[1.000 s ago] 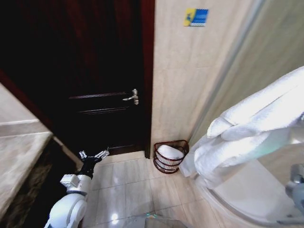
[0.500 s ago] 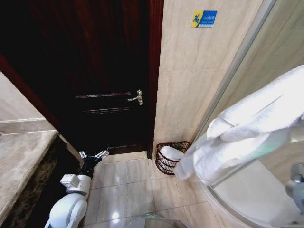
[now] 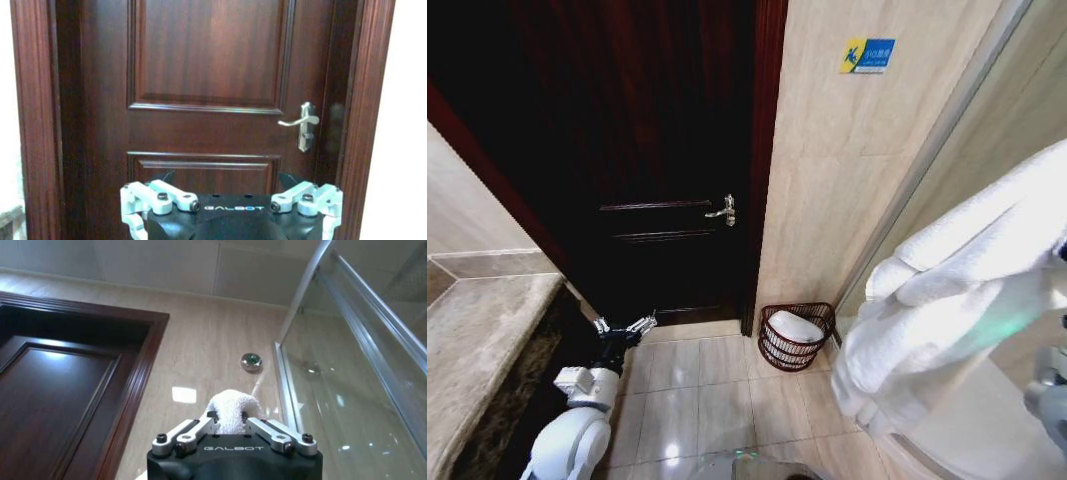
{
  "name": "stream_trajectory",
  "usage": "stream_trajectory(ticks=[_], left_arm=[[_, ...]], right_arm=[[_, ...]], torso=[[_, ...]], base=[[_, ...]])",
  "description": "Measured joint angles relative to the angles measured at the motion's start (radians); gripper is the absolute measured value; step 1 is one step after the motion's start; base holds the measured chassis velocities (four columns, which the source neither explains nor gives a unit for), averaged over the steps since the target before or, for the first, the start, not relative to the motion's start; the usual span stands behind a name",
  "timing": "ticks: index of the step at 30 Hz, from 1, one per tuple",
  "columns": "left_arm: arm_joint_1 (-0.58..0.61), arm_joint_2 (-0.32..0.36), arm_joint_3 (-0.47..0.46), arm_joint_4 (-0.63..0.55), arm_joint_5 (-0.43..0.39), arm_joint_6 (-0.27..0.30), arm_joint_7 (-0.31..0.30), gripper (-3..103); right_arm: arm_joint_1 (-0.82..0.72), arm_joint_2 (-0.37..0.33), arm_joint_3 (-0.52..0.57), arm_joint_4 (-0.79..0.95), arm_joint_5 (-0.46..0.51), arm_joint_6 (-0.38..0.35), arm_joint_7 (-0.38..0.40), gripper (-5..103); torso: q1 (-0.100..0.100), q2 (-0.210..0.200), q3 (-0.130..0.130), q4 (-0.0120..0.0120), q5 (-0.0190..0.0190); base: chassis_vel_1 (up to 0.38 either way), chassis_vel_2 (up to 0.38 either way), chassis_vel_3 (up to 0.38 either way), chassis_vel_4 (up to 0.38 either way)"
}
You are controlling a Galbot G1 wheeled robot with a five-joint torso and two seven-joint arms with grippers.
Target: Discard the used towel into the hamper.
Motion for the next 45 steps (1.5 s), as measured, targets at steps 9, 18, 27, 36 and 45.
stream_trajectory(ticks=[9, 18, 27, 36, 45], left_arm=[[0.000, 0.000, 0.000, 0.000, 0.000, 0.000, 0.000, 100], [0.000, 0.000, 0.000, 0.000, 0.000, 0.000, 0.000, 100], [0.000, 0.000, 0.000, 0.000, 0.000, 0.000, 0.000, 100], [0.000, 0.000, 0.000, 0.000, 0.000, 0.000, 0.000, 100], [0.000, 0.000, 0.000, 0.000, 0.000, 0.000, 0.000, 100]], right_arm=[[0.003, -0.004, -0.002, 0.000, 0.001, 0.000, -0.001, 8], [0.026, -0.024, -0.035, 0.000, 0.010, 0.004, -0.017, 8], [0.102, -0.067, -0.145, -0.049, -0.025, 0.021, -0.029, 8], [0.164, -0.081, -0.218, -0.118, -0.061, 0.033, -0.039, 8], [0.236, -0.100, -0.279, -0.186, -0.083, 0.037, -0.039, 8]], torso=[[0.020, 0.042, 0.022, 0.0000, 0.0001], [0.035, 0.076, 0.040, 0.0000, 0.0001], [0.035, 0.075, 0.040, 0.0001, 0.0001], [0.033, 0.071, 0.038, 0.0000, 0.0001], [0.031, 0.068, 0.037, 0.0001, 0.0001]], base=[[0.000, 0.000, 0.000, 0.000], [0.000, 0.000, 0.000, 0.000], [0.000, 0.000, 0.000, 0.000], [0.000, 0.000, 0.000, 0.000], [0.000, 0.000, 0.000, 0.000]])
